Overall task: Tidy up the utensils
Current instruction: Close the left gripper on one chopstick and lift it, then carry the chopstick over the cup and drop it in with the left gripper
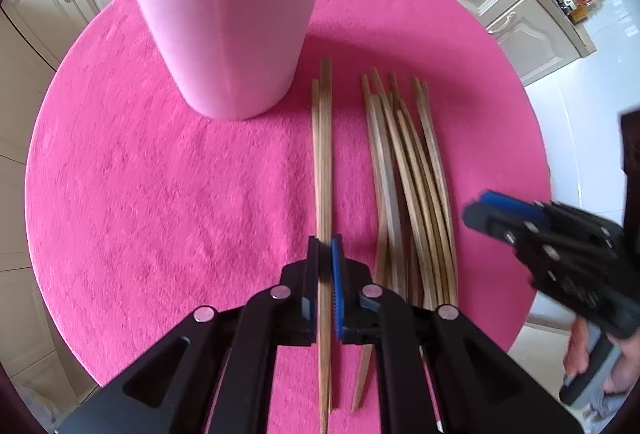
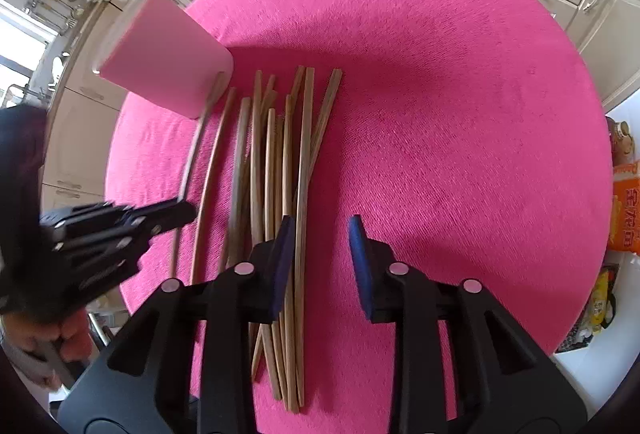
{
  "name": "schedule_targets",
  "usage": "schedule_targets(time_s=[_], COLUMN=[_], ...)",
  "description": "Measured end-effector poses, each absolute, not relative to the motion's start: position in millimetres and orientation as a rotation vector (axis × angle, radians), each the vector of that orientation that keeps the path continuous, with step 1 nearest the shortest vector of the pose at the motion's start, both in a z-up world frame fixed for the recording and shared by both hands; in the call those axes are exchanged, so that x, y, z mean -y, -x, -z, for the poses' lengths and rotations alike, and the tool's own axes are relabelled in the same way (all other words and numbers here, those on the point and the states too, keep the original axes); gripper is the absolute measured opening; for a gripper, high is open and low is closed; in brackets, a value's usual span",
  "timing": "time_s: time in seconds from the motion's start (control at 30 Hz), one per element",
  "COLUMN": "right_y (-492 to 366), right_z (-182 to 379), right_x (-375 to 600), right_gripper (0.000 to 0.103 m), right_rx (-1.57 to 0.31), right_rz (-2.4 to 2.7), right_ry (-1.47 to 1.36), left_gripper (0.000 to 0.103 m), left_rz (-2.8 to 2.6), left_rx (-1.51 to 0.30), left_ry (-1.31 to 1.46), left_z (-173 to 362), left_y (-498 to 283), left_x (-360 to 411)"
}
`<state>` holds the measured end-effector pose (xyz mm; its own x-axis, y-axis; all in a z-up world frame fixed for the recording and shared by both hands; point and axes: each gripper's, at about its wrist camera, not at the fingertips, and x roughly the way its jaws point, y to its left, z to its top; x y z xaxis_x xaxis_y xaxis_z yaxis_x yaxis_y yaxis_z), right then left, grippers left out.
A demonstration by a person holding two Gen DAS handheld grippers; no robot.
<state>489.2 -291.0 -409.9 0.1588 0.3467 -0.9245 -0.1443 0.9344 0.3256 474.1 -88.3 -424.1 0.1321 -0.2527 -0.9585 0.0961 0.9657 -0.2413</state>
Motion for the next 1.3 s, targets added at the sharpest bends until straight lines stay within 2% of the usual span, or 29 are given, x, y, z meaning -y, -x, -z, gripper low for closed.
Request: schedule_targets(time_s=[0.1, 0.4, 0.53, 0.8, 1.1, 1.3], right_y=[-496.4, -509.0, -512.3, -511.5, -500.3, -509.4], right_z=[415.1, 416.4, 423.7, 418.6, 343.0, 256.9], right_x=[286.9, 274.2, 276.5, 282.5, 306.0, 297.2], right_gripper=[0.020, 0.019, 0.008, 0.007, 0.006, 0.006], right_rx=[-1.386, -1.427, -1.452, -1.443, -1.276, -1.009], right_rz=[-0.345, -0.358, -0.346, -0.349, -0.406, -0.459], right_ry=[-0.169, -0.136, -0.141, -0.161, -0.255, -0.314], left_gripper=[0.006, 0.006, 0.006, 0.006, 0.006, 0.006], left_rz=[0.265, 0.290, 0.305, 0.351, 0.383, 0.321], left_rx=[-1.410, -1.378, -1.360, -1.284, -1.010, -0.728], left_ry=[0.151, 0.169, 0.168, 0.159, 0.220, 0.257], left_z=[419.8, 399.3, 391.7, 367.6, 293.6, 234.9], left_y=[-468.4, -448.0, -442.6, -430.8, -425.4, -449.6], left_x=[78.9, 52.4, 46.0, 43.9, 34.2, 13.0])
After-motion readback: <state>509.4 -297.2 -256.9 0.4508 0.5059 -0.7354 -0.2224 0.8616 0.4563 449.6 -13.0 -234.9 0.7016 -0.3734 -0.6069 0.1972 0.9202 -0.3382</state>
